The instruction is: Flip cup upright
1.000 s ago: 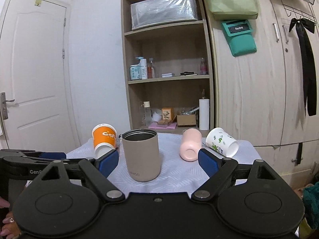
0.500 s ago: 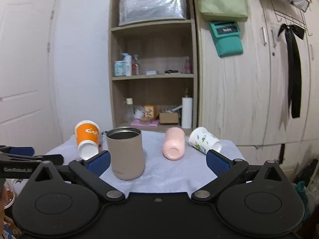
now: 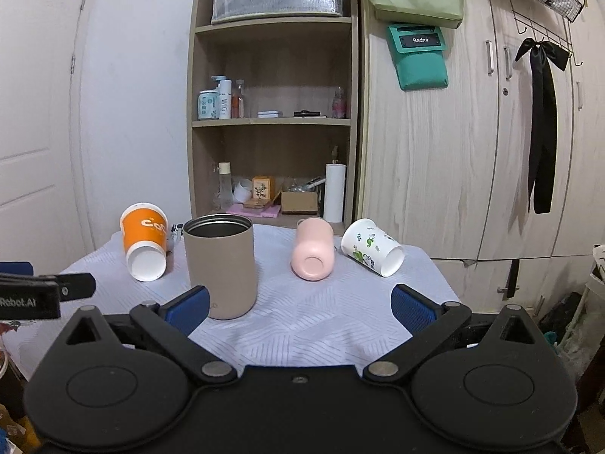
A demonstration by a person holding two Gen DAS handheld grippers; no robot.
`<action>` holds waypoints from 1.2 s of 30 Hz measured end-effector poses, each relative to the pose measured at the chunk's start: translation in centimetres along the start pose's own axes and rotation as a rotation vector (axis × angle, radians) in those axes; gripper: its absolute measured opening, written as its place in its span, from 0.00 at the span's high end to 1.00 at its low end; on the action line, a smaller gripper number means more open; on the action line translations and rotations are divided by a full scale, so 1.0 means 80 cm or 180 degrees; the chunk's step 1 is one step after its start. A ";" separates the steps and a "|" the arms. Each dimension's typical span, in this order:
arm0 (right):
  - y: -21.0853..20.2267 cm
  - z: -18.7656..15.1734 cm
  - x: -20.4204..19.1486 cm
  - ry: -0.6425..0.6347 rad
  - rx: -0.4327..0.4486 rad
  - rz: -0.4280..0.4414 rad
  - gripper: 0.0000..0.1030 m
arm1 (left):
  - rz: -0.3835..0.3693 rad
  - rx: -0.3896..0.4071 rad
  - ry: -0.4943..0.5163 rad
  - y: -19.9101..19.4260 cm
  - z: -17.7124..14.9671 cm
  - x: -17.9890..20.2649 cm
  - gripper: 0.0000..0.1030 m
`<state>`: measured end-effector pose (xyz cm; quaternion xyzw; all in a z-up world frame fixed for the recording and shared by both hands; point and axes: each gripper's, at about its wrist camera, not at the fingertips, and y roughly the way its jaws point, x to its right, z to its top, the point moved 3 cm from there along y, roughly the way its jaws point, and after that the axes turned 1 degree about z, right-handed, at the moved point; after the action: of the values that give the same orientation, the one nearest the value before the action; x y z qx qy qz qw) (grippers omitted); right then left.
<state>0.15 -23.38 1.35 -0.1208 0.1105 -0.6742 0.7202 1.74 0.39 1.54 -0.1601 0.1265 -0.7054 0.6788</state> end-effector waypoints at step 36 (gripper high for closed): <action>-0.004 -0.003 -0.001 -0.0031 -0.0060 -0.0268 0.00 | 0.0145 0.0056 0.0041 -0.003 -0.002 0.007 0.00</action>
<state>-0.23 -23.31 1.21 -0.1354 0.1081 -0.7023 0.6905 1.43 -0.20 1.50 -0.1467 0.1283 -0.6918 0.6953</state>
